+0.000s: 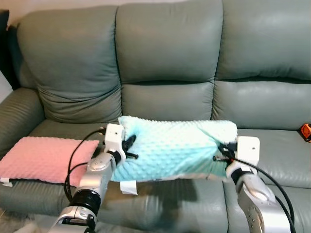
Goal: Move the pillow to the sofa
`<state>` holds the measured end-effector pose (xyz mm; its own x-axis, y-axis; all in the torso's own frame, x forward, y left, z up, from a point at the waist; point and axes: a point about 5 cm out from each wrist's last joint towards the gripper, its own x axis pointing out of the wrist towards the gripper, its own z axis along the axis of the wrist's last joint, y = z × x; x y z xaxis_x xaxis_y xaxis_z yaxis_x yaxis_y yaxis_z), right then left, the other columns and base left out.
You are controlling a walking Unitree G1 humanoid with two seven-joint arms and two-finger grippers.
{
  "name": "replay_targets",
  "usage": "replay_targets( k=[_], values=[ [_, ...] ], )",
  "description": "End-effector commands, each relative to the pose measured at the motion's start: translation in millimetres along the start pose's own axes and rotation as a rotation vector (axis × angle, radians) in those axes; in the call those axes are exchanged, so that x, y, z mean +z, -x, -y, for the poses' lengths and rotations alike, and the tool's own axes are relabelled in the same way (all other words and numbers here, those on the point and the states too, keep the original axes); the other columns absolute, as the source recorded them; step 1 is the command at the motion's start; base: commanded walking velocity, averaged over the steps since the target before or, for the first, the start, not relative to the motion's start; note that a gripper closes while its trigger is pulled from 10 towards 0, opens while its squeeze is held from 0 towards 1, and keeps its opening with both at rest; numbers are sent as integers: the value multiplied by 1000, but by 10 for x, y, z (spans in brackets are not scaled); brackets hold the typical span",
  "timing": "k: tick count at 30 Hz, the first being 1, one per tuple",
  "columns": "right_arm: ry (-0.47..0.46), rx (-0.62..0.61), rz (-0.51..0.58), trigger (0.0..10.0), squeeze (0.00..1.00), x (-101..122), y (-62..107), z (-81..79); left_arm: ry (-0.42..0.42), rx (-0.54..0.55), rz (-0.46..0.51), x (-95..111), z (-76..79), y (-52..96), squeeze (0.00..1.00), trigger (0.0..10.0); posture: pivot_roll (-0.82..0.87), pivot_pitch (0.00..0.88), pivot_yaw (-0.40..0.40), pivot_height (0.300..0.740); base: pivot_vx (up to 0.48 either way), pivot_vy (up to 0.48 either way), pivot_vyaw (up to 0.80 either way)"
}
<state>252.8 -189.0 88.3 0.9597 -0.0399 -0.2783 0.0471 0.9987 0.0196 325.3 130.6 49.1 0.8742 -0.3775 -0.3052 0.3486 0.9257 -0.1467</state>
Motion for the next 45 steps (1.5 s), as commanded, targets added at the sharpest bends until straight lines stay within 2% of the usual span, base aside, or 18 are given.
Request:
replay_targets(
  k=[1,5,10,11,13,15,18,25,29,41,45],
  values=[
    [-5,-8,-5,10000,0,-38,9,44,-49,6,-4,13,-36,-10,0,10000,-193,193,113,740,0,0,0],
    [-19,10,-38,10000,0,-146,0,76,-79,33,-6,-25,-53,-18,0,10000,-199,245,110,740,0,0,0],
    [-36,56,-20,10000,0,-126,-51,32,-114,82,17,28,-127,-15,0,10000,-201,272,107,740,0,0,0],
    [-39,94,16,10000,0,-71,-104,-13,-119,142,34,105,-217,-17,0,10000,-200,288,106,740,0,0,0],
    [-38,109,33,10000,0,-45,-132,-32,-115,168,42,144,-259,-20,0,10000,-200,288,106,740,0,0,0],
    [-60,151,87,10000,0,70,-292,-114,-80,326,72,335,-505,1,0,10000,-191,311,106,740,0,0,0],
    [-62,170,97,10000,0,110,-344,-164,-62,355,79,389,-567,10,0,10000,-187,316,103,740,0,0,0],
    [-63,269,124,10000,0,209,-447,-432,-81,339,61,460,-654,27,0,10000,-176,326,88,740,0,0,0],
    [-54,315,133,10000,0,185,-491,-566,-108,328,40,448,-693,47,0,10000,-164,328,84,740,0,0,0],
    [-68,333,118,10000,0,71,-515,-647,-111,341,16,345,-674,57,0,10000,-175,329,65,740,0,0,0],
    [-41,338,162,10000,0,118,-517,-685,-79,363,55,446,-694,42,0,10000,-184,336,57,740,0,0,0]
  ],
)
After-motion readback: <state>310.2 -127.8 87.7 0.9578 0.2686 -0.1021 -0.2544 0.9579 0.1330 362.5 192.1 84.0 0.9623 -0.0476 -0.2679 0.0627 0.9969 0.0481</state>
